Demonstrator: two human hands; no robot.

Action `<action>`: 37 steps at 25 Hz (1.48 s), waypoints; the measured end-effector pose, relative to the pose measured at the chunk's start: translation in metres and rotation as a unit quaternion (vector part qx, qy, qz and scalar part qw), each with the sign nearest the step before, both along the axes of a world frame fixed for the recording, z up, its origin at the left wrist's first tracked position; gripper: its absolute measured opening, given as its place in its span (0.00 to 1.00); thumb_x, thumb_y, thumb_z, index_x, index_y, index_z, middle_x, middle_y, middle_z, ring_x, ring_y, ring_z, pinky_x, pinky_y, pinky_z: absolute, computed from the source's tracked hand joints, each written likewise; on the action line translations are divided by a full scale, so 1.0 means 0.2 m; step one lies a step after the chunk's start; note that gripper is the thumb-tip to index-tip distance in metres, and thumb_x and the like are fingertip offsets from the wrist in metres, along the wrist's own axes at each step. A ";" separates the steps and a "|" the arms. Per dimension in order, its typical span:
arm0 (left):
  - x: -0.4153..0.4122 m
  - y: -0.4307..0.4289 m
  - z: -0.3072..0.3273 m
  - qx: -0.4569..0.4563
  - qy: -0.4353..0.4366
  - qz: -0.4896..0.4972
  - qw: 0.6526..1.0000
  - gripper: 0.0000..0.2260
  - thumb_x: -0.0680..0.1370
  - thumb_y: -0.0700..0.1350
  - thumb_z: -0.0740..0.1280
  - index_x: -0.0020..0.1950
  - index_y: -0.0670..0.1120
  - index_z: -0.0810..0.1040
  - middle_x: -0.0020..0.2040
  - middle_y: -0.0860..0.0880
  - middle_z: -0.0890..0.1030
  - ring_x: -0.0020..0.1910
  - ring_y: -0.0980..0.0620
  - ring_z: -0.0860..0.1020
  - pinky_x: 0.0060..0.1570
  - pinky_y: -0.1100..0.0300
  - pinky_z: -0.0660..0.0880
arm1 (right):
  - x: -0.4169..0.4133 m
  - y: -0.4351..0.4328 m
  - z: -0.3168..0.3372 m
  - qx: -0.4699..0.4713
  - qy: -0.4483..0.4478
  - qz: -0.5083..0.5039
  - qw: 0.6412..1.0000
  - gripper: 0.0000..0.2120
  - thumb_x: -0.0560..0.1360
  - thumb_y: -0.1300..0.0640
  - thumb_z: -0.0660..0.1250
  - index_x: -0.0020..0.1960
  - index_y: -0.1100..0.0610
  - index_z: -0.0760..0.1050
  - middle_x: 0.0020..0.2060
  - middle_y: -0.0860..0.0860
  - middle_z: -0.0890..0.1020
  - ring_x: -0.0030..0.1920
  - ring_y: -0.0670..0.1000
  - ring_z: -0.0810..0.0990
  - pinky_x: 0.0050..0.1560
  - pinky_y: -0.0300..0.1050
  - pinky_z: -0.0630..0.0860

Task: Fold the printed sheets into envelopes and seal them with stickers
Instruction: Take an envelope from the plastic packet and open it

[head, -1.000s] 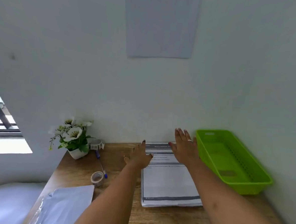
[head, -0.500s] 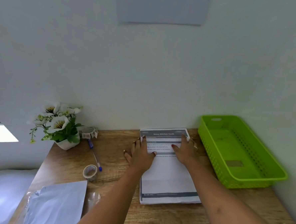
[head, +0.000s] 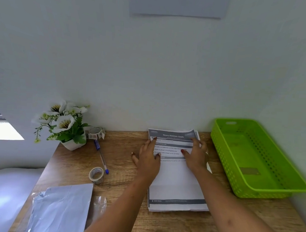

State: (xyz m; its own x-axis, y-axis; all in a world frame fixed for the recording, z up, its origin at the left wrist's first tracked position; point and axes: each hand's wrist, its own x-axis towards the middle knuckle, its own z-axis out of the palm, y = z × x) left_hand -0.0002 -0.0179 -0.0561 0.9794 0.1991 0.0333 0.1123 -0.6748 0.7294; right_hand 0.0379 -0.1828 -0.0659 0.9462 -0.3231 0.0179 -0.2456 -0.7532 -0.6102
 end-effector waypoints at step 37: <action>-0.62 0.11 -0.08 -0.313 -0.125 -0.005 0.941 0.16 0.76 0.38 0.68 0.55 0.59 0.75 0.53 0.49 0.82 0.48 0.52 0.83 0.42 0.58 0.80 | -0.54 -0.30 -0.04 0.396 -0.149 0.216 0.880 0.22 0.72 0.69 0.67 0.62 0.53 0.72 0.54 0.40 0.81 0.55 0.42 0.81 0.54 0.37 0.78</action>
